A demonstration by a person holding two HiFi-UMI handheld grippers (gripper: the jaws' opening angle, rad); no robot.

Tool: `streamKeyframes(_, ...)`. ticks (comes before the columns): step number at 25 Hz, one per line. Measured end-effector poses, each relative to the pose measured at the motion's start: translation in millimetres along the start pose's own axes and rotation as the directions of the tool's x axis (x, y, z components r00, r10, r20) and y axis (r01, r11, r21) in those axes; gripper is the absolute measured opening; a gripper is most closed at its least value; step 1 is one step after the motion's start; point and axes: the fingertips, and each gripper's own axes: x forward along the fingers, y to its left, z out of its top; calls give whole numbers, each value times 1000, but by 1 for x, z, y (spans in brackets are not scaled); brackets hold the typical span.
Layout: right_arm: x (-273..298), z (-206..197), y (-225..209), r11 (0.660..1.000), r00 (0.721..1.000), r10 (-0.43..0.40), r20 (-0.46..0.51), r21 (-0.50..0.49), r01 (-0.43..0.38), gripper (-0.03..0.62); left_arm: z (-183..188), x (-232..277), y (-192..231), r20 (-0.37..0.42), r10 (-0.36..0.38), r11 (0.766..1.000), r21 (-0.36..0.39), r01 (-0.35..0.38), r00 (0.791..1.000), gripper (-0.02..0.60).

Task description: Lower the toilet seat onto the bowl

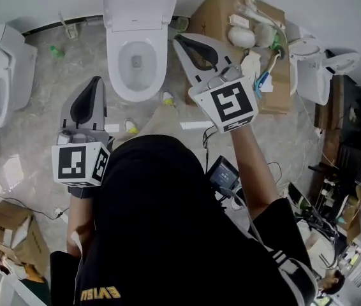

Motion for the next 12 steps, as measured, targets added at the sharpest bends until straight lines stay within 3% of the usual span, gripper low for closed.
streamKeyframes(5,-24,0,2,998,998,-68,17,17,68,-6,5,-3,-15,-2,-50,998,43,50,999,12)
streamKeyframes(12,-44,-5,18,996,996,-88,9,11,88,-6,-4,-19,-34,-6,-84,995,60,84,996,12)
